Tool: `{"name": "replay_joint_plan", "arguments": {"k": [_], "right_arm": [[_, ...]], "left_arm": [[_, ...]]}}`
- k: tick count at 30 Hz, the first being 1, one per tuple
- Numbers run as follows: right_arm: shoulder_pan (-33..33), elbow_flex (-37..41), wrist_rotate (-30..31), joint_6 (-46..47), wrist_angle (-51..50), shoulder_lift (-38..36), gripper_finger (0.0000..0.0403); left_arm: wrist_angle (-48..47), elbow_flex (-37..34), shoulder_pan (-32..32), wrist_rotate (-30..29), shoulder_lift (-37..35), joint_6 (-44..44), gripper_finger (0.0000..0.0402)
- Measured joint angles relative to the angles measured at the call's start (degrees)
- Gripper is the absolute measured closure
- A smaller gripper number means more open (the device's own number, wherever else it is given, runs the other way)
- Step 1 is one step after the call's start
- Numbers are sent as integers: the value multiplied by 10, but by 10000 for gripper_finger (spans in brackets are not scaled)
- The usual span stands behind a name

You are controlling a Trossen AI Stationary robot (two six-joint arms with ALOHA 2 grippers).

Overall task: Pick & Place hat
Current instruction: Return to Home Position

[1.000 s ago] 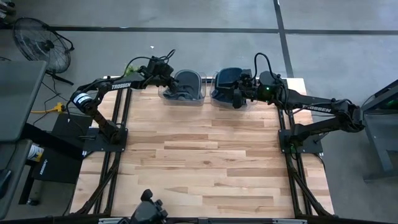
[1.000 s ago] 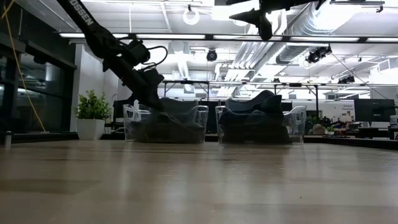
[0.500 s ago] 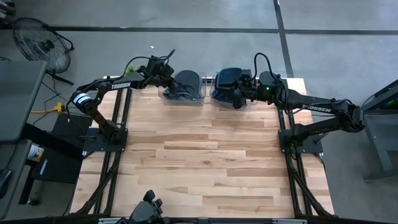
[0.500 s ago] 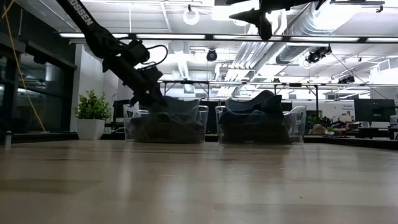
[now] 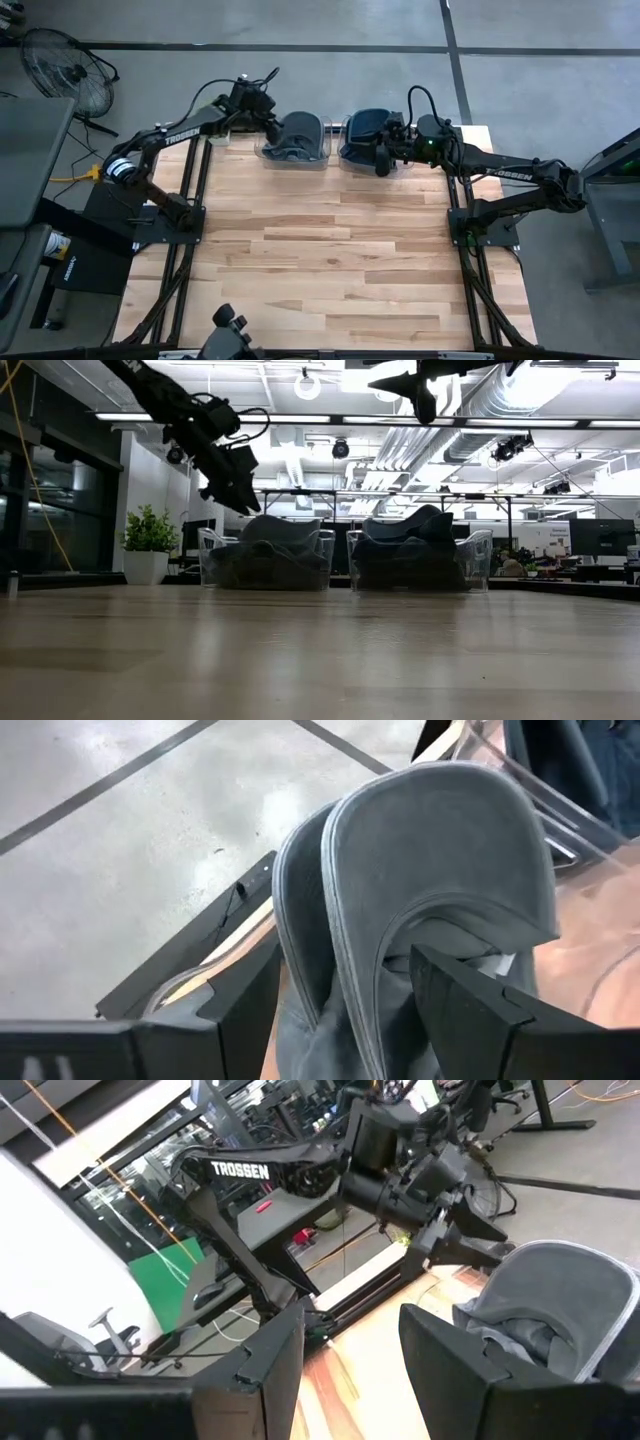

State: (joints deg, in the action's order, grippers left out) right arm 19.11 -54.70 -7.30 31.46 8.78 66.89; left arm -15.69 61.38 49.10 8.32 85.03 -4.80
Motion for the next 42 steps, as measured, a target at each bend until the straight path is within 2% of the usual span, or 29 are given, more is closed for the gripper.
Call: {"name": "replay_joint_plan", "arguments": {"k": [6, 10, 15, 23, 34, 42], "right_arm": [[0, 0, -16, -18, -2, -2, 242], [0, 0, -21, -29, -8, -10, 242], [0, 0, -21, -40, -26, -26, 242], [0, 0, -21, -66, -77, -68, 242], [0, 0, 10, -104, -241, -189, 242], [-26, 14, 27, -121, -308, -268, 242]], "left_arm": [[-61, 25, 0, 19, -38, 8, 191], [-78, 27, -1, 52, -73, 27, 208], [-98, 27, -3, 63, -128, 56, 230], [-110, 27, -59, 89, -206, 78, 260], [-143, 26, -166, 86, -279, 111, 293], [-197, 26, -218, 22, -319, 143, 310]]}}
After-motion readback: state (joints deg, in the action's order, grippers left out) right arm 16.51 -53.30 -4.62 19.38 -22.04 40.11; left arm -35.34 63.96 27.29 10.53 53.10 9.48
